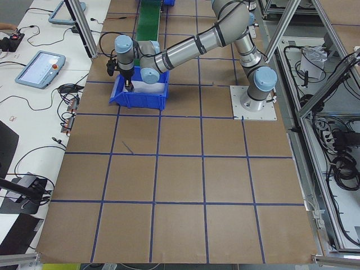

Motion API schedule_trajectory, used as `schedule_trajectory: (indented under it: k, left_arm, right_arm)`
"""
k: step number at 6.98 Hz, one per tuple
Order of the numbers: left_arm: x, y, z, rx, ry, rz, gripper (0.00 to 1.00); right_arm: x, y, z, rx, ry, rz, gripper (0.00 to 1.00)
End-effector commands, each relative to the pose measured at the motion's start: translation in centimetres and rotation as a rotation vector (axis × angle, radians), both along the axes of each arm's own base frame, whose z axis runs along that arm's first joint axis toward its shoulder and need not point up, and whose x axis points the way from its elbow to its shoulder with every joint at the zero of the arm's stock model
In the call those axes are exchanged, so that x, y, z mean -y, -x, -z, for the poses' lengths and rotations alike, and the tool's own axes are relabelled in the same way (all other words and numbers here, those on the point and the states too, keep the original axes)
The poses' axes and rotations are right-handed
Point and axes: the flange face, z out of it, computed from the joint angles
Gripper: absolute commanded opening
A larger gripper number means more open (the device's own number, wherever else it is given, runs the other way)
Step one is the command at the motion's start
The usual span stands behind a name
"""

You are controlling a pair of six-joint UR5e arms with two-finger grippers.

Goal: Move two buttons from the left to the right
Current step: 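Return the left gripper to the bin and grasp the red button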

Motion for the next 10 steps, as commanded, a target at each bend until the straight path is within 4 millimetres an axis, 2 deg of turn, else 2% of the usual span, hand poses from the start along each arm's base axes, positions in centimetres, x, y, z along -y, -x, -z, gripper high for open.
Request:
schedule_trajectory:
  k: [1, 2, 4, 5, 6, 7, 8, 9, 10]
  left_arm:
    - [-0.3, 0.1, -2.3, 0.005, 0.033, -0.003, 0.34]
    - [-0.9, 0.1, -5.8, 0.018, 0.070, -0.013, 0.34]
    - [-3.9, 1.2, -11.3, -0.004, 0.037, -0.077, 0.35]
    - [-5.2, 5.0, -13.2, -0.020, 0.033, -0.088, 0.35]
    - [-5.7, 9.2, -13.4, -0.036, 0.032, -0.149, 0.35]
    - [-6.0, 11.4, -13.2, -0.055, 0.022, -0.156, 0.36]
    - [-6.4, 14.6, -12.4, -0.076, 0.009, -0.150, 0.36]
    - [-6.0, 18.1, -9.7, -0.066, 0.007, -0.103, 0.36]
    - [-5.4, 20.7, -7.0, -0.018, 0.034, -0.060, 0.37]
  right_arm:
    - [0.0, 0.0, 0.1, 0.000, -0.002, 0.000, 1.00]
    - [0.0, 0.0, 0.0, 0.000, 0.000, 0.000, 1.00]
    - [0.0, 0.0, 0.0, 0.000, 0.000, 0.000, 1.00]
    - [0.0, 0.0, 0.1, 0.000, -0.002, 0.000, 1.00]
    - [0.0, 0.0, 0.0, 0.000, 0.000, 0.000, 1.00]
    - [0.0, 0.0, 0.0, 0.000, 0.000, 0.000, 1.00]
    - [0.0, 0.0, 0.0, 0.000, 0.002, 0.000, 1.00]
    - [0.0, 0.0, 0.1, 0.000, -0.001, 0.000, 1.00]
    - [0.0, 0.0, 0.0, 0.000, 0.000, 0.000, 1.00]
